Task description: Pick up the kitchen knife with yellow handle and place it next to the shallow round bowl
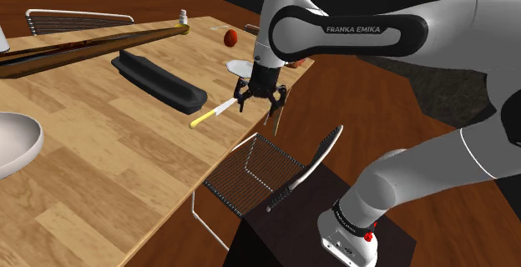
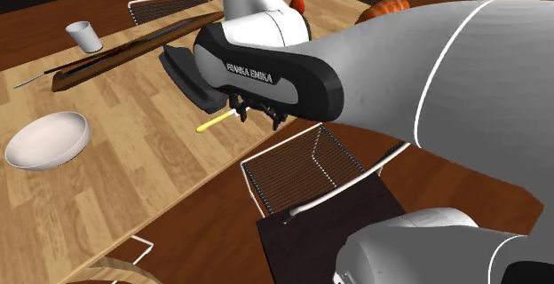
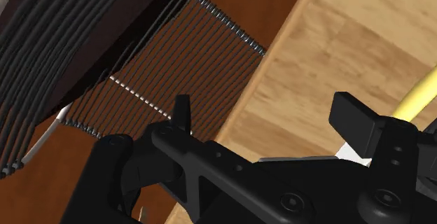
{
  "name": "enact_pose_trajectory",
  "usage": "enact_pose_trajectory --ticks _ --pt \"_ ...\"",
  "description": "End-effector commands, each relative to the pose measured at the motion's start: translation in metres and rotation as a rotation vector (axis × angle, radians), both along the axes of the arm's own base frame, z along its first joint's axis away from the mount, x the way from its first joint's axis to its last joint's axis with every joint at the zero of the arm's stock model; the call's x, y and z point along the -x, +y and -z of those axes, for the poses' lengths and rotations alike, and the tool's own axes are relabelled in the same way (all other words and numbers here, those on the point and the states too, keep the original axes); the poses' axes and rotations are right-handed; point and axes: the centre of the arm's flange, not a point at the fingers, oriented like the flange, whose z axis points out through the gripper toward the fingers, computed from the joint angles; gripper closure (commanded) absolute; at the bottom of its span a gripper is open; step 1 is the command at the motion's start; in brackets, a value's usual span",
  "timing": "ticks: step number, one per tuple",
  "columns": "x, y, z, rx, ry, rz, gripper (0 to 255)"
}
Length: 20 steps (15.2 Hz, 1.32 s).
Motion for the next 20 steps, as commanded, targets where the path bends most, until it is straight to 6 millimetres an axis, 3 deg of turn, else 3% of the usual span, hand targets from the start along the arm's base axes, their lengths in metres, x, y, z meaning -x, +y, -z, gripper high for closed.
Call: enact_pose_trajectory --ticks 1,10,18,20 --pt "-0.022 0.009 0.008 0.002 -0.012 0.091 0" --pt "-0.126 0.025 0.039 0.022 -0.062 0.47 0" --pt "-0.13 0.025 0.08 0.023 -0.064 0.485 0" --pt "-0.13 0.025 0.08 0.023 -0.064 0.485 0"
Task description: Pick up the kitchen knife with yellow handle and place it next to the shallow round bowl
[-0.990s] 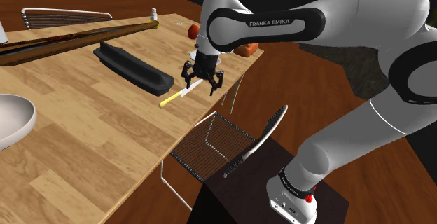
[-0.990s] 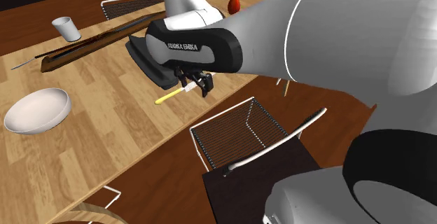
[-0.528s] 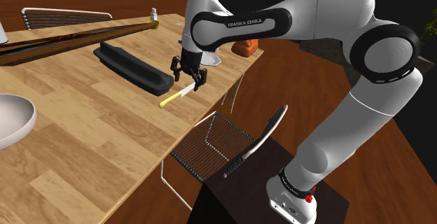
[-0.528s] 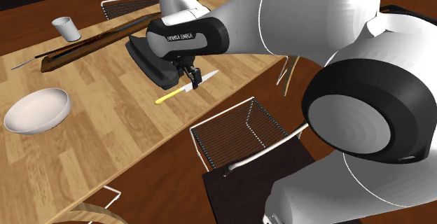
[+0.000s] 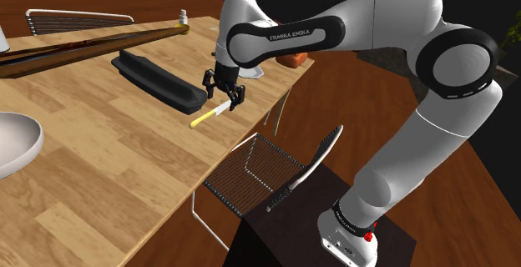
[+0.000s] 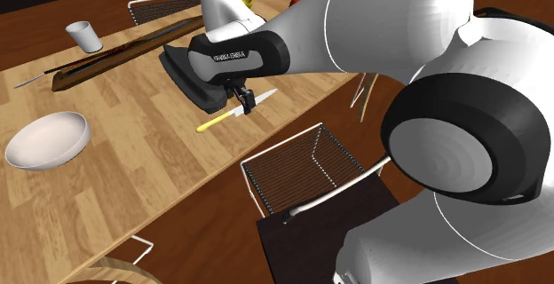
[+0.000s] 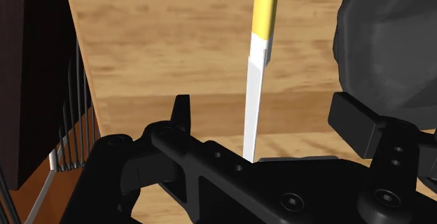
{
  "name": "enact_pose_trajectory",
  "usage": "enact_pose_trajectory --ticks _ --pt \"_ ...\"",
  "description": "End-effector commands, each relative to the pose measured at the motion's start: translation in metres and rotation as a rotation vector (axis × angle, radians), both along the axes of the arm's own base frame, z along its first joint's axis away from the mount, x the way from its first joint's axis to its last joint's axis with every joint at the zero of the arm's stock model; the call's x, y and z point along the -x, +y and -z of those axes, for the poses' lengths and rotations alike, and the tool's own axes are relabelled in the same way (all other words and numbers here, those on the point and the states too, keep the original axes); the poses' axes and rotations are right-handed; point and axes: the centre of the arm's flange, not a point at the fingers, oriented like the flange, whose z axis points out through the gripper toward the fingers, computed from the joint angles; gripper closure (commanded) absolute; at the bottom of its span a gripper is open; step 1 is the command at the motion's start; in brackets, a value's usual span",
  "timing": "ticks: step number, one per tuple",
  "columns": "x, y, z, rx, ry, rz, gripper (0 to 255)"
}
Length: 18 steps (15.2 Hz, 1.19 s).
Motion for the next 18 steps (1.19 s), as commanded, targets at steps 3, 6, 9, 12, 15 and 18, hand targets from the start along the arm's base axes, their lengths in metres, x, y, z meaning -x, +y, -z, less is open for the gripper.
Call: enact_pose_trajectory --ticks 3,6,9,12,15,18 --pt "-0.003 -0.001 0.026 -0.018 0.029 -0.001 0" --pt "-0.003 -0.001 0.026 -0.018 0.029 -0.001 0" --pt "-0.005 -0.002 0.021 -0.017 0.029 -0.001 255" --pt "-0.006 -0.002 0.022 -0.017 0.028 -0.001 255" --pt "-0.007 -0.002 0.022 -0.017 0.028 -0.001 255" --pt "-0.003 -0.001 0.016 -0.018 0.029 -0.001 255"
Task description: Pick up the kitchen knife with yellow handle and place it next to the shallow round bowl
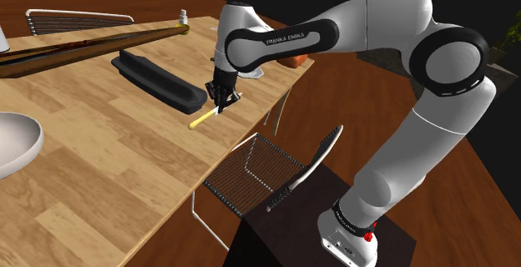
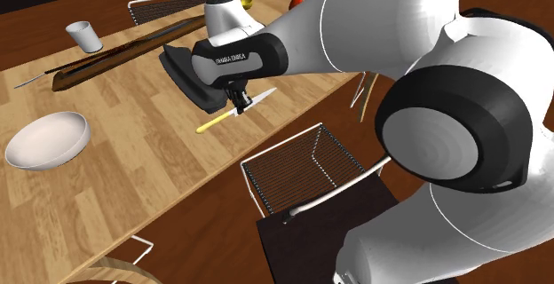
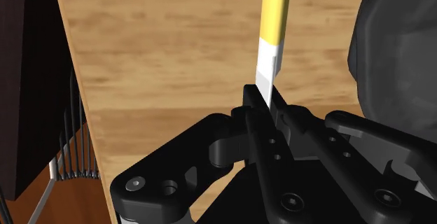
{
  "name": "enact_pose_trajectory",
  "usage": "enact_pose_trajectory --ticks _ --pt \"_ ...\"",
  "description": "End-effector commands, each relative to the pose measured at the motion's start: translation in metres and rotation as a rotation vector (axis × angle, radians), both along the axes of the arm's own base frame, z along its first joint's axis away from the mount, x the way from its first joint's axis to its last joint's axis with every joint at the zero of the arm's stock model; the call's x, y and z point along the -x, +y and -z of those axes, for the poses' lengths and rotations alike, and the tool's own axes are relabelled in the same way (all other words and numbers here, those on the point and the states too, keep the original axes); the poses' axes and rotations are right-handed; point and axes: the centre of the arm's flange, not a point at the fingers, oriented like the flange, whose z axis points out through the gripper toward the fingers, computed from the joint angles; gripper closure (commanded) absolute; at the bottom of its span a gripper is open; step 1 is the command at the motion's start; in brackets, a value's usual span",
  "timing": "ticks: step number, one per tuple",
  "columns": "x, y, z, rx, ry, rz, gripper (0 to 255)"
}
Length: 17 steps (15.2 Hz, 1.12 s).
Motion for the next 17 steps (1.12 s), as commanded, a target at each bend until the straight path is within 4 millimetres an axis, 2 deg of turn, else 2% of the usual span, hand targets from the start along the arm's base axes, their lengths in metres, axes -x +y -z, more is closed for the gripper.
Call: enact_pose_trajectory --ticks 1,17 --pt "0.001 0.0 -0.008 0.0 0.002 0.0 255" --pt "0.001 0.0 -0.093 0.0 0.002 0.0 255"
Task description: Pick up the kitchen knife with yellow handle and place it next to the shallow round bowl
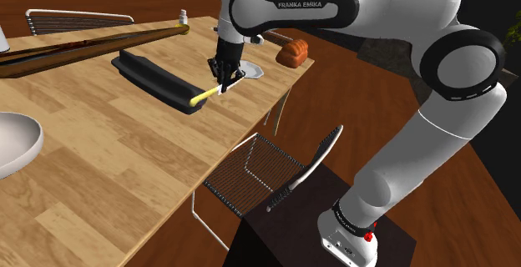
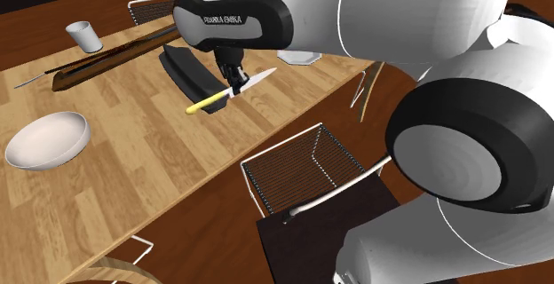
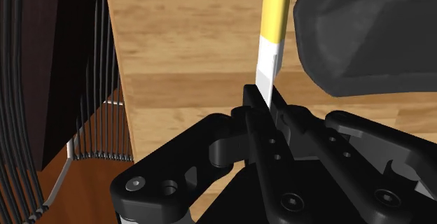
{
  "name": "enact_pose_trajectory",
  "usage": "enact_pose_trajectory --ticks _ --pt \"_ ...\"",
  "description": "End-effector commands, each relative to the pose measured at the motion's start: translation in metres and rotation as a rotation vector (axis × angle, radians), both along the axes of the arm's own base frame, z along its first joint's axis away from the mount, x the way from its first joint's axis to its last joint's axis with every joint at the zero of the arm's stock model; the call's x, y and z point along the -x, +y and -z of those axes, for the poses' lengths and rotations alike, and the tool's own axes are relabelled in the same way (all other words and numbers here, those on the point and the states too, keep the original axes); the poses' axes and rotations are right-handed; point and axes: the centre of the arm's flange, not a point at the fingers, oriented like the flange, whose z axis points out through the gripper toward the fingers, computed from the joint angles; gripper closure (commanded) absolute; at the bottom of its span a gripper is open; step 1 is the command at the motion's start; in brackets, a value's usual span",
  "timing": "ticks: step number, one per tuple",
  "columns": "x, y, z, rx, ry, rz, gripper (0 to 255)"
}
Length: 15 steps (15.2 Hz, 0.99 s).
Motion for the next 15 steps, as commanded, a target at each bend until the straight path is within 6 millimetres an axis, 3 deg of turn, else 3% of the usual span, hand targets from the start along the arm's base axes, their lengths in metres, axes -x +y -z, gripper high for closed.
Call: enact_pose_trajectory --ticks 1,6,15 --pt "0.001 -0.001 -0.011 0.0 0.0 0.0 255" --pt "0.001 -0.001 -0.036 0.0 0.0 0.0 255" --pt "-0.019 0.117 -0.037 0.0 0.0 0.0 255"
